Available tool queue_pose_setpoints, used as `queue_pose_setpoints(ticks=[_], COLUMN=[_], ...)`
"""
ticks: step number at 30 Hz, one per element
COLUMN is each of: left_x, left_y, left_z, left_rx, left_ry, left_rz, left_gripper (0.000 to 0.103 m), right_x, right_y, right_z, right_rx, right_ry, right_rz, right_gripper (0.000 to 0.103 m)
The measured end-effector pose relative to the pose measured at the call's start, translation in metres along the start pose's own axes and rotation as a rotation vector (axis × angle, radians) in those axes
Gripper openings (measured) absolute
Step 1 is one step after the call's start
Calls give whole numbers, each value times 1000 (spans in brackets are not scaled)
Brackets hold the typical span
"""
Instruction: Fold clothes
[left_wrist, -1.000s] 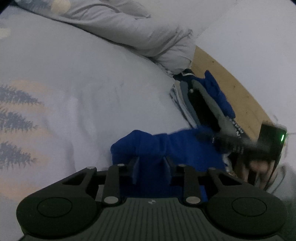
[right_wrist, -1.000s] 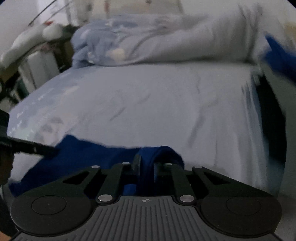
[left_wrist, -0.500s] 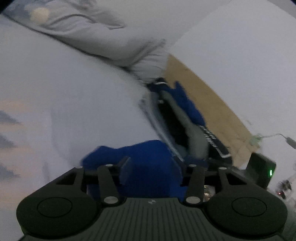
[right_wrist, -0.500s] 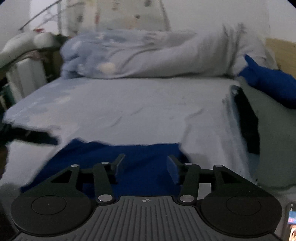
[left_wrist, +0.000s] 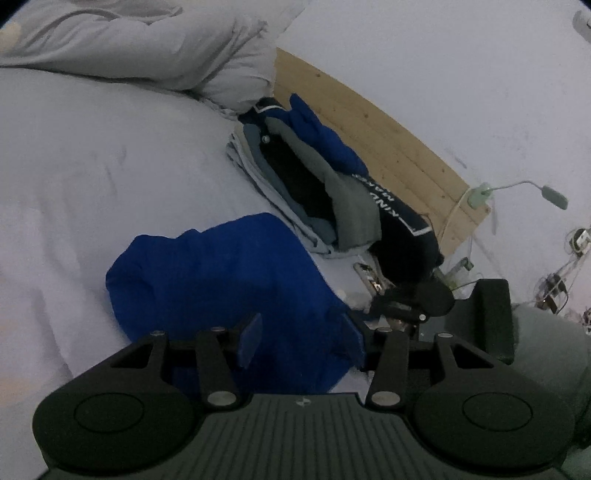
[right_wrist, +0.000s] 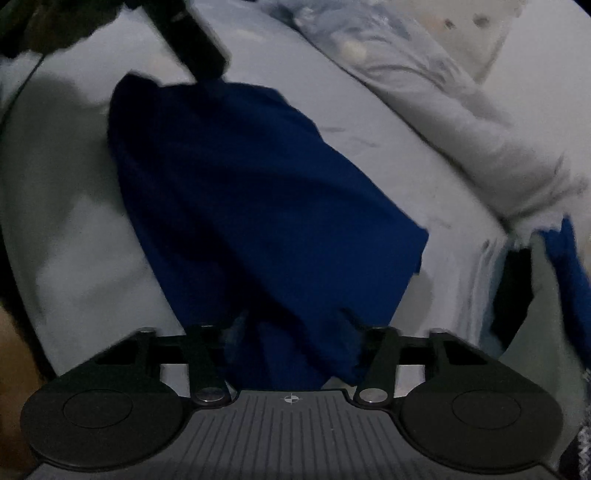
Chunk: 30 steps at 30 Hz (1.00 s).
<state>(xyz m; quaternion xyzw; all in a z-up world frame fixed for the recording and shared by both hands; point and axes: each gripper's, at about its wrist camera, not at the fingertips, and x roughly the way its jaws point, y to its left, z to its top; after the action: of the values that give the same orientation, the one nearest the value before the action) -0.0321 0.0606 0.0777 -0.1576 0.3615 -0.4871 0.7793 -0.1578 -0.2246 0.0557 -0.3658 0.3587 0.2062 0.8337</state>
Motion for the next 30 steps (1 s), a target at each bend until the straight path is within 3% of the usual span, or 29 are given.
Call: queue_pose_setpoints(ticks=[1, 6, 10, 12, 13, 14, 16, 20, 22, 23, 25, 26, 28, 30], left_x=[1, 4, 0, -3, -3, -3, 3, 15, 22, 26, 25, 25, 18, -4], left_y=[0, 8, 23, 31, 34, 38, 45, 58, 62, 64, 63, 63, 58, 31], left_z=[1, 5, 9, 11, 12, 13, 16, 25, 28, 29, 30, 31, 34, 41], left_rx=[1, -45, -122, -162, -177, -192, -235, -305, -309, -311, -279, -263, -210, -54], left_ry=[-2, -16, -52, -72, -77, -83, -82, -86, -83, -81, -76, -74, -89, -201], left_rz=[3, 25, 40, 47, 46, 44, 25, 15, 45, 60, 146, 189, 269, 403], left_gripper=[54, 54, 54, 54, 55, 57, 62, 64, 64, 56, 35, 19, 17, 26], right_x=[-3, -46, -30, -29, -29, -28, -27, -25, -24, -24, -19, -9, -2, -8], right_y=[-3, 3, 18, 5, -2, -9, -23, -50, -63, -70, -84, -91, -95, -91], right_z=[2, 12, -3, -4, -5, -6, -8, -11, -13, -14, -16, -18, -18, -11], right_rx=[27, 75, 79, 177, 226, 275, 374, 570, 668, 717, 810, 841, 881, 905], right_ry=[-3, -42, 43, 17, 4, -8, -34, -86, -113, -126, -147, -146, -155, -244], right_rz=[-7, -28, 22, 29, 33, 37, 44, 58, 66, 69, 82, 87, 30, -13], right_gripper=[7, 5, 7, 15, 26, 44, 62, 69, 78, 83, 83, 82, 76, 75])
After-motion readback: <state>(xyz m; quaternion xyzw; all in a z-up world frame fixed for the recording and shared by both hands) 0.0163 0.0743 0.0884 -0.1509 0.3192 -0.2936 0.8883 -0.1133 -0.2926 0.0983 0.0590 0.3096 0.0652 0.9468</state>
